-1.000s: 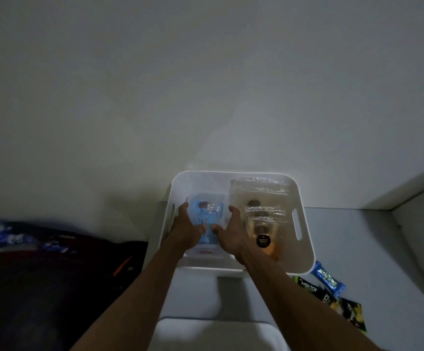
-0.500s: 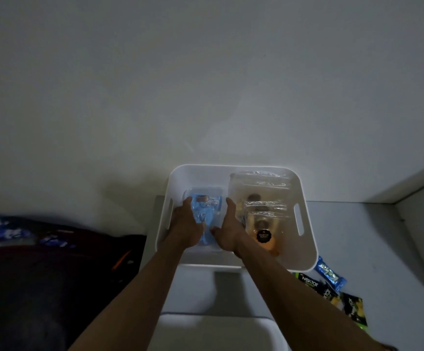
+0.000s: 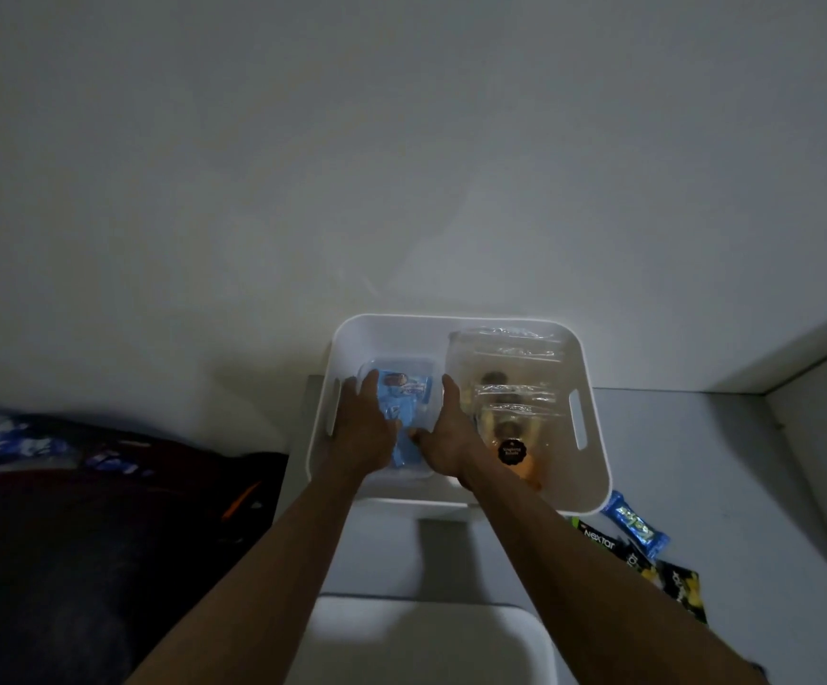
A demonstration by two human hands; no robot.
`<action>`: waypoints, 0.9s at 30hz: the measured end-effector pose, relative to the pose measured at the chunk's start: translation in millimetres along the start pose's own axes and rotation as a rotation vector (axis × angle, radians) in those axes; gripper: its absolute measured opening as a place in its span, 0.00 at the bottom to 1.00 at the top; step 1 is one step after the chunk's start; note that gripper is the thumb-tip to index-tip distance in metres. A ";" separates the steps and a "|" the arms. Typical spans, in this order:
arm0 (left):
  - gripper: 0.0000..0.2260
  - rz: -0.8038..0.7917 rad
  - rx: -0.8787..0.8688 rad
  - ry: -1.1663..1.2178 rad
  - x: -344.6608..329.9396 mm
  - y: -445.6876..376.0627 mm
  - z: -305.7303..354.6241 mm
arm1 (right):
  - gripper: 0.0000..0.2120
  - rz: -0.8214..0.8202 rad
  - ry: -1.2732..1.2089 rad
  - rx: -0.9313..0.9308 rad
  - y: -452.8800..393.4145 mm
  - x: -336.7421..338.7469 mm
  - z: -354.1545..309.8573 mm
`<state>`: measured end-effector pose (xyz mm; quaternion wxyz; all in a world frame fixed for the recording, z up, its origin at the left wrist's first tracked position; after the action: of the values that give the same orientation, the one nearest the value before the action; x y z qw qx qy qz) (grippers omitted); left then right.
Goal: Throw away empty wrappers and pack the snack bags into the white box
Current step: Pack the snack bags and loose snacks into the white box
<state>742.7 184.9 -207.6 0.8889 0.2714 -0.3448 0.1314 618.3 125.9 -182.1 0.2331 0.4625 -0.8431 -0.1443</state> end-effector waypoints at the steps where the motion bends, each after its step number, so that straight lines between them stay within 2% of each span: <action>1: 0.31 0.013 -0.009 -0.005 3.9 7.4 5.5 | 0.33 0.013 0.015 0.003 5.1 1.7 -3.7; 5: 0.28 0.090 -0.026 0.022 19.5 40.3 21.0 | 0.27 0.053 0.086 -0.016 32.7 8.6 -16.5; 8: 0.23 0.139 -0.034 0.077 30.1 69.6 33.2 | 0.27 0.104 0.037 -0.014 57.6 11.2 -22.0; 12: 0.25 0.178 -0.075 0.078 31.7 111.4 46.5 | 0.26 0.213 -0.007 0.051 99.3 12.1 -23.1; 16: 0.22 0.213 -0.126 0.132 23.3 159.6 56.5 | 0.23 0.294 -0.038 0.098 152.0 16.4 -15.8; 20: 0.22 0.211 -0.184 0.228 -5.2 205.8 66.1 | 0.20 0.323 -0.043 0.154 225.0 24.6 8.3; 27: 0.23 0.117 -0.252 0.279 -105.1 283.2 77.3 | 0.20 0.481 -0.007 0.048 354.3 51.1 95.3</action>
<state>505.1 367.4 -121.0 0.9459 0.1164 -0.2470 0.1750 291.9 273.1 -87.2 0.2468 0.2534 -0.9330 -0.0662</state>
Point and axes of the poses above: each hand's wrist, its own y-axis away from the middle knuckle, its own x-axis out of the back of the hand, z = x × y, the point moved 1 cm from there along -y, towards the middle knuckle, and after that the axes turned 14 degrees about -z, right-handed, at the moved point
